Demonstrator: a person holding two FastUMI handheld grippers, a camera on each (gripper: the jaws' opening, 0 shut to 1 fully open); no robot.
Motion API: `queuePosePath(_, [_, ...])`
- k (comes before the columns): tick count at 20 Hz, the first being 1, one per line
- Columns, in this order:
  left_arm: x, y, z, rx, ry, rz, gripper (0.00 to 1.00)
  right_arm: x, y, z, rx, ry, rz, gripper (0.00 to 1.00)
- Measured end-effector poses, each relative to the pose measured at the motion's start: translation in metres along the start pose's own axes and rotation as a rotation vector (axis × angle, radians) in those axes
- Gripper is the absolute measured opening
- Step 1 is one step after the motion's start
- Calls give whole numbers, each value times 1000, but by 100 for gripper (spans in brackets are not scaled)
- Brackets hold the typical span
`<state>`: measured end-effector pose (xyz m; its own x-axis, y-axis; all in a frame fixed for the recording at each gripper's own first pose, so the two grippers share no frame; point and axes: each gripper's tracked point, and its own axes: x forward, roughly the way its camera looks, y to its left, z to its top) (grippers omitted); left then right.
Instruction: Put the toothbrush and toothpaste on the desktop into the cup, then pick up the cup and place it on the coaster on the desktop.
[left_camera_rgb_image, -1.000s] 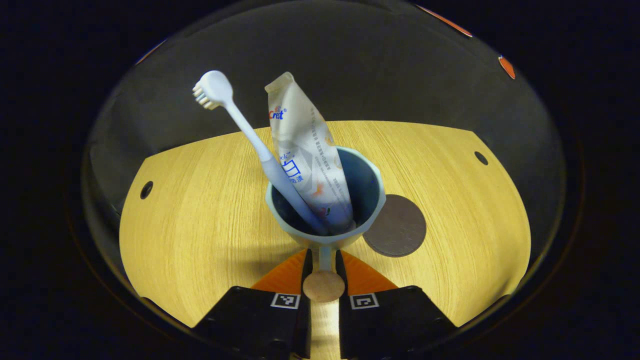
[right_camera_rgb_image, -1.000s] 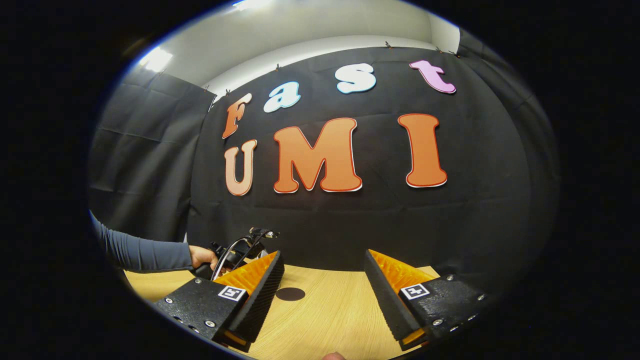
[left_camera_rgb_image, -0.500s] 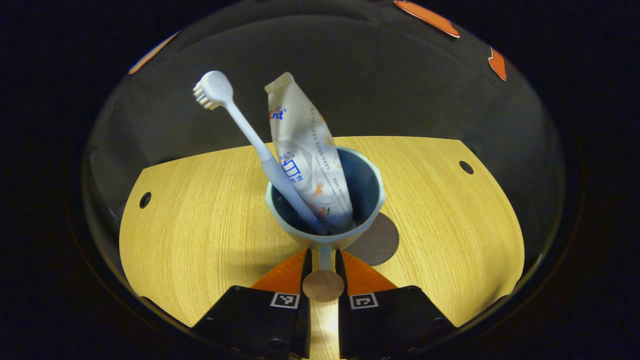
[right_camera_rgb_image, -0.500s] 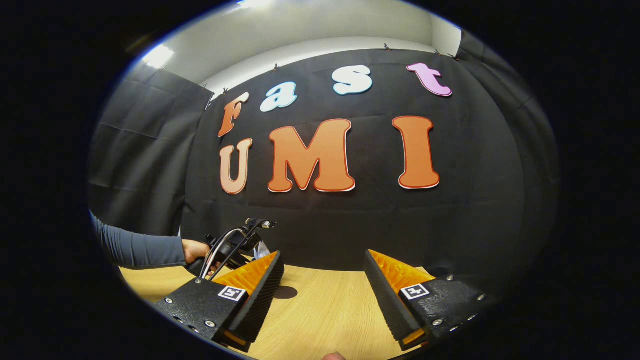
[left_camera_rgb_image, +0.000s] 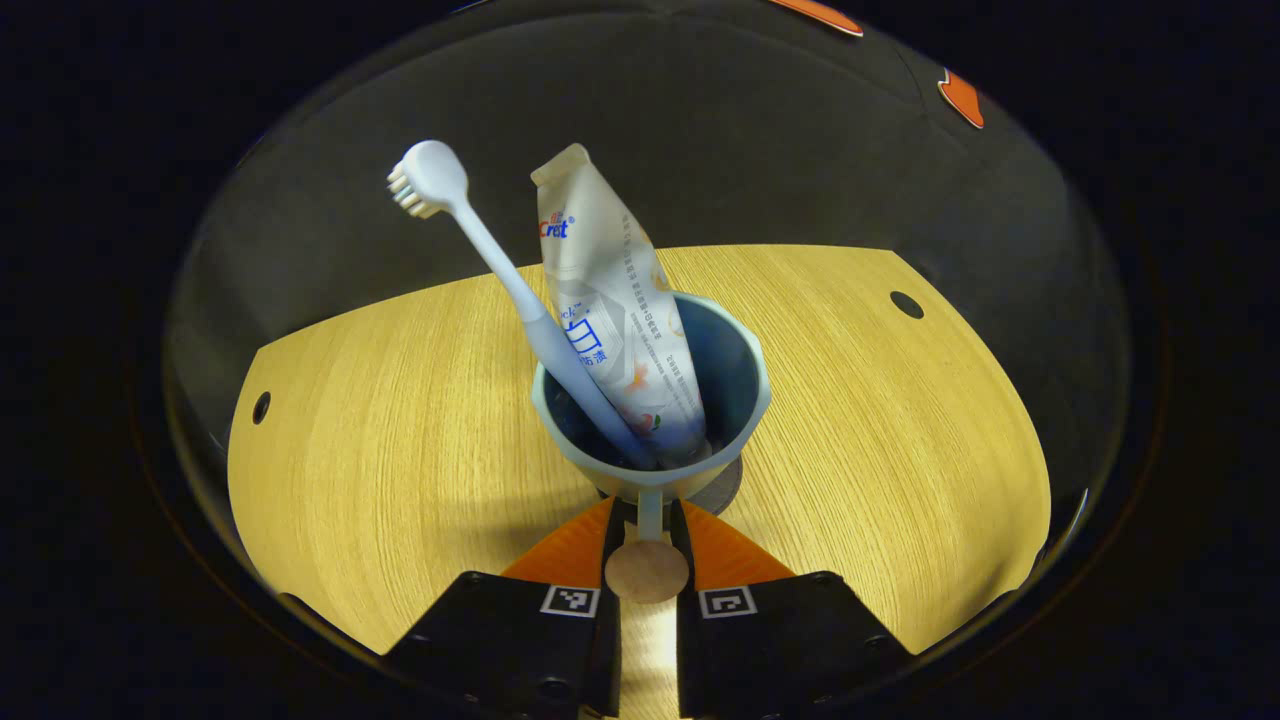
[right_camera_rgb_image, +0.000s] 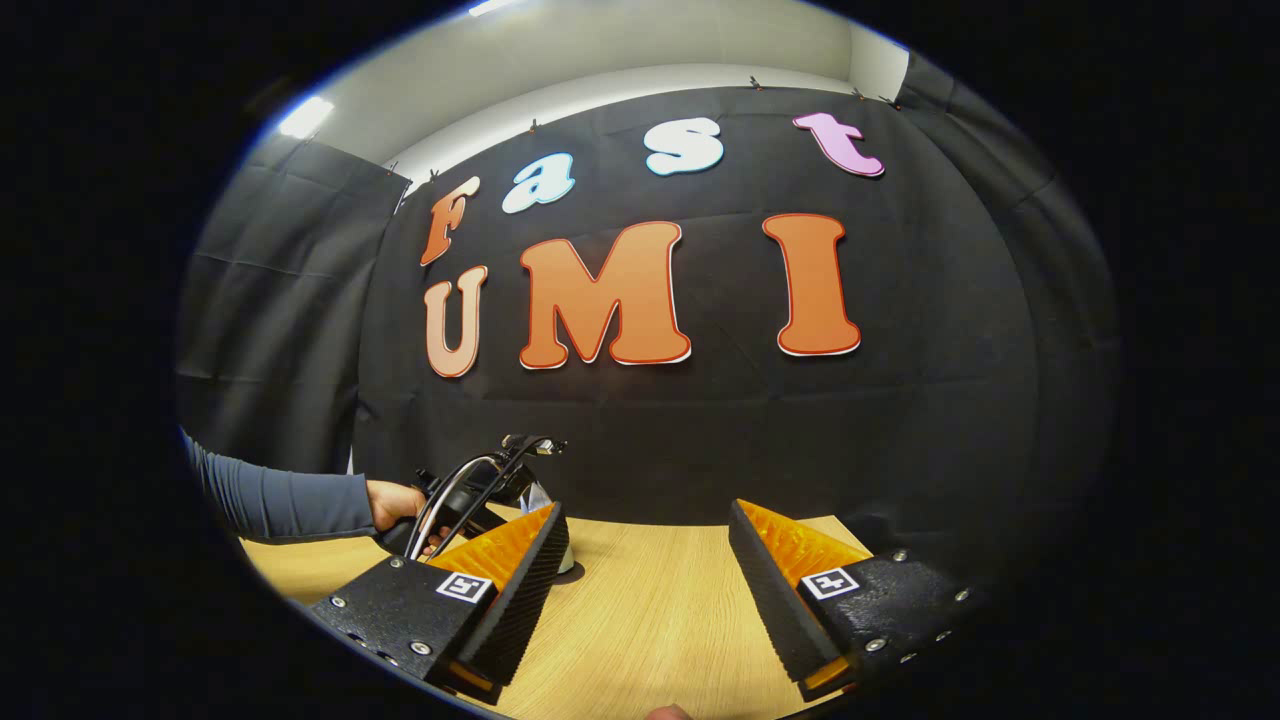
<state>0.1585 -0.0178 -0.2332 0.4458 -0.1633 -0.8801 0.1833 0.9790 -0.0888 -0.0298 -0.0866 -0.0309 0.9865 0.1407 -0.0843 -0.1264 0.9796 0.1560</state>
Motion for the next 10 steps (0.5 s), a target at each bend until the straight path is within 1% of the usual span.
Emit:
queuePosePath(4, [-2, 2, -2, 18, 14, 17, 22, 3, -2, -11, 12, 31, -5, 96])
queuePosePath(5, [-5, 1, -1, 17, -2, 14, 24, 3, -2, -14, 12, 37, -5, 97])
queuePosePath(6, [-10, -1, 2, 12, -26, 6, 28, 4, -2, -15, 8, 39, -9, 96])
queuePosePath(7, [-14, 0, 5, 11, -46, 0, 39, 6, -3, -15, 2, 38, -15, 96])
queuePosePath(9, [-28, 6, 9, 35, -92, 11, 74, 8, -1, -12, 0, 35, -21, 96])
queuePosePath(10, [-34, 8, 14, 49, -122, 10, 88, 8, 2, -10, 0, 30, -16, 96])
